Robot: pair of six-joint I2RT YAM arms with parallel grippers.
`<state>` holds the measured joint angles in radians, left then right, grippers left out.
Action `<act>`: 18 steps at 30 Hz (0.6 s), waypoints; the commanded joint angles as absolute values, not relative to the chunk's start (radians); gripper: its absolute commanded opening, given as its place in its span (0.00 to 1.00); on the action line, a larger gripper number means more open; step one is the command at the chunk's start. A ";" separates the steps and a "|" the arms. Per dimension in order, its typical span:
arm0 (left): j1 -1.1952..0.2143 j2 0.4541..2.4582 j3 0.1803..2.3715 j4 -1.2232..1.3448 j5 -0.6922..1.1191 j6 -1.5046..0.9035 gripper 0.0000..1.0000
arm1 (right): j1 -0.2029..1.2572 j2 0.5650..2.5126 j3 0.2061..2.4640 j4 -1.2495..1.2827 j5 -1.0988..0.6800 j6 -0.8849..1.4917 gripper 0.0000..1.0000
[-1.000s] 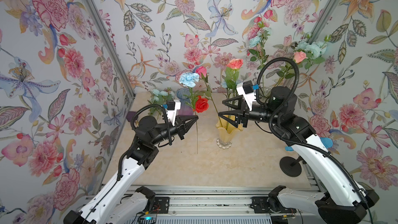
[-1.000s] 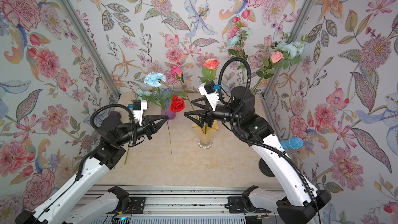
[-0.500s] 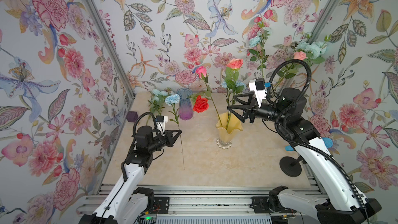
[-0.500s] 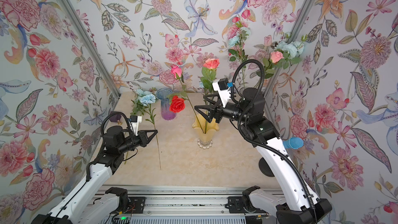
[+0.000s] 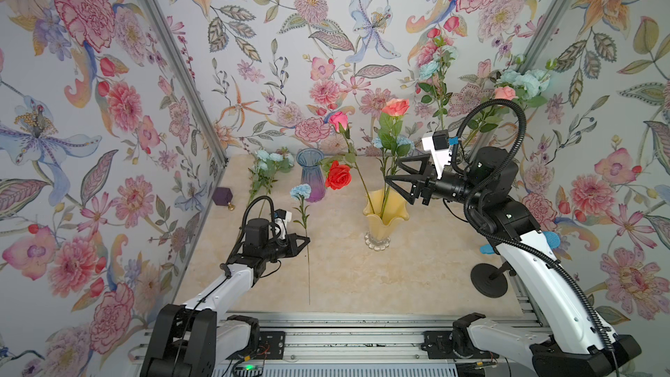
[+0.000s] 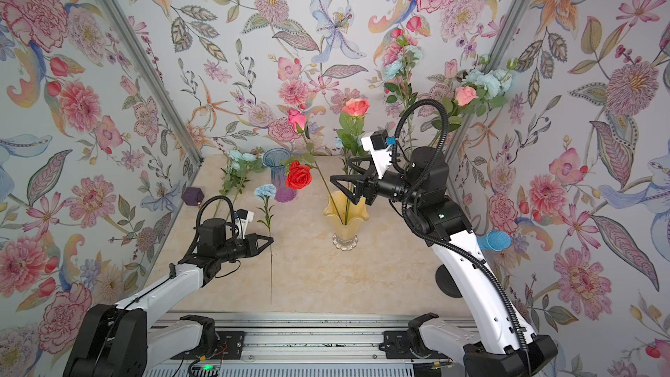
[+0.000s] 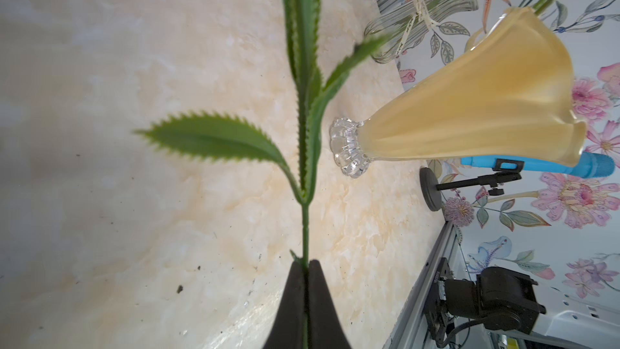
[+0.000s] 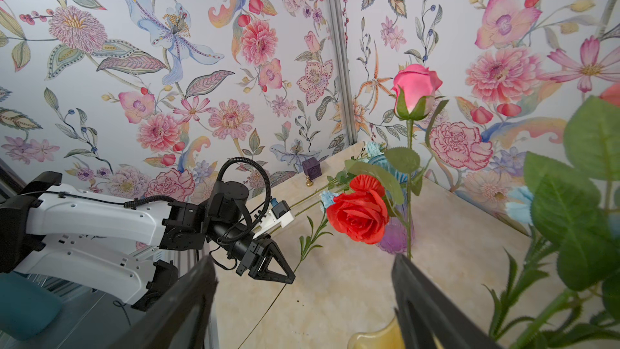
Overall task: Pick out blue flowers from the vase
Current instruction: Place the flower at the center of the board.
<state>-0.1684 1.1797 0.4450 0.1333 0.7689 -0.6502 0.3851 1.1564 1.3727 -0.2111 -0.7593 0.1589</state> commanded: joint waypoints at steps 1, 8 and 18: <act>-0.163 1.203 0.491 0.013 0.618 -0.575 0.00 | 0.378 1.154 1.363 -0.181 -0.787 0.173 0.84; -0.171 1.286 0.532 -0.098 0.435 -0.542 0.00 | 0.353 1.125 1.343 -0.182 -0.797 0.175 0.85; -0.219 1.385 0.653 -0.290 0.235 -0.516 0.00 | 0.336 1.105 1.322 -0.156 -0.820 0.192 0.86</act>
<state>-0.2111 1.3647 0.5915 -0.2012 0.3359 -0.5495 0.3386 1.1198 1.3365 -0.1967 -0.7898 0.1734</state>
